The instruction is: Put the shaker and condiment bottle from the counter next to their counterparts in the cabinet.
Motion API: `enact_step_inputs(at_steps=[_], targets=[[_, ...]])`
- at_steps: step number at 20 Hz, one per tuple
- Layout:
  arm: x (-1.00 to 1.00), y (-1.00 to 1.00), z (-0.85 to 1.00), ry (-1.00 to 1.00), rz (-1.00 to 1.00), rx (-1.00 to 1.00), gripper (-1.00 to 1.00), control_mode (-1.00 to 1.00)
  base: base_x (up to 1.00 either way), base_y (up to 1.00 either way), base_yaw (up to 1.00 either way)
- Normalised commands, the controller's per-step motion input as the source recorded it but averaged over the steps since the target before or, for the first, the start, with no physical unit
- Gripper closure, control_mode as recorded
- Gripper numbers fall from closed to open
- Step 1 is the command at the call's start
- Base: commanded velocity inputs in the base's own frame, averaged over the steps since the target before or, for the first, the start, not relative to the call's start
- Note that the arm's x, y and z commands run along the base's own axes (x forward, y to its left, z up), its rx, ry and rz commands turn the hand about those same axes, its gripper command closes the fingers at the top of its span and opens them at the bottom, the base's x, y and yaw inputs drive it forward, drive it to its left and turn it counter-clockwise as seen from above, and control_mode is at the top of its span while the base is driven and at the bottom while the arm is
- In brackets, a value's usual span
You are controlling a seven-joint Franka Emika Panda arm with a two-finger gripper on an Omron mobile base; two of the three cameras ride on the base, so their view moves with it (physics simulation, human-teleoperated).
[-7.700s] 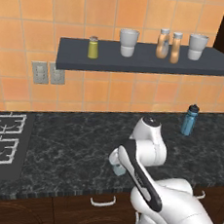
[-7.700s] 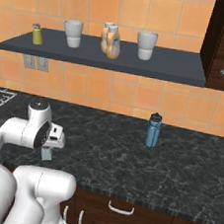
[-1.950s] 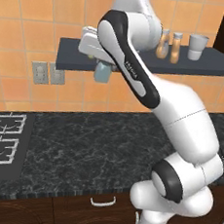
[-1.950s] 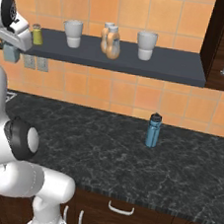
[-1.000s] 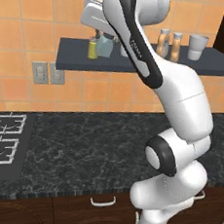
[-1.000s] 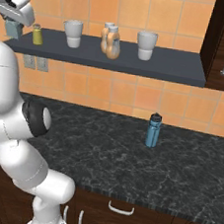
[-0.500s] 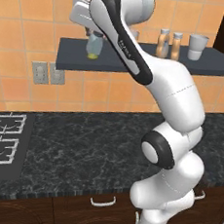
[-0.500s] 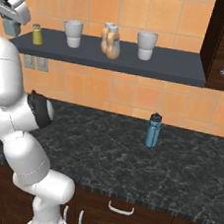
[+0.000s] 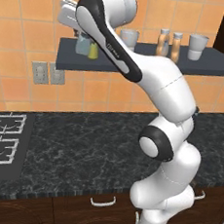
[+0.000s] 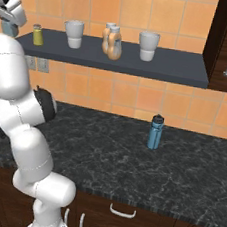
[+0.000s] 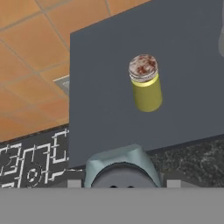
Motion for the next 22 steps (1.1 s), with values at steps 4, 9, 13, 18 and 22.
enact_step_inputs(at_steps=[4, 9, 13, 18, 22], targets=[[0.08, 0.01, -0.13, 0.0, 0.0, 0.0, 1.0, -1.0, 0.0, 0.0, 0.0], [0.26, 0.12, -0.42, 0.0, -0.07, 0.0, 1.0, -1.0, 0.0, 0.0, 0.0], [0.16, 0.28, -0.09, -0.02, -0.06, 0.0, 1.0, -1.0, 0.0, 0.0, 0.0], [0.26, 0.02, 0.0, -0.02, -0.01, 0.0, 1.0, -1.0, 0.0, 0.0, 0.0], [0.33, 0.0, 0.0, -0.06, 0.0, 0.0, 1.0, -1.0, 0.0, 0.0, 0.0]])
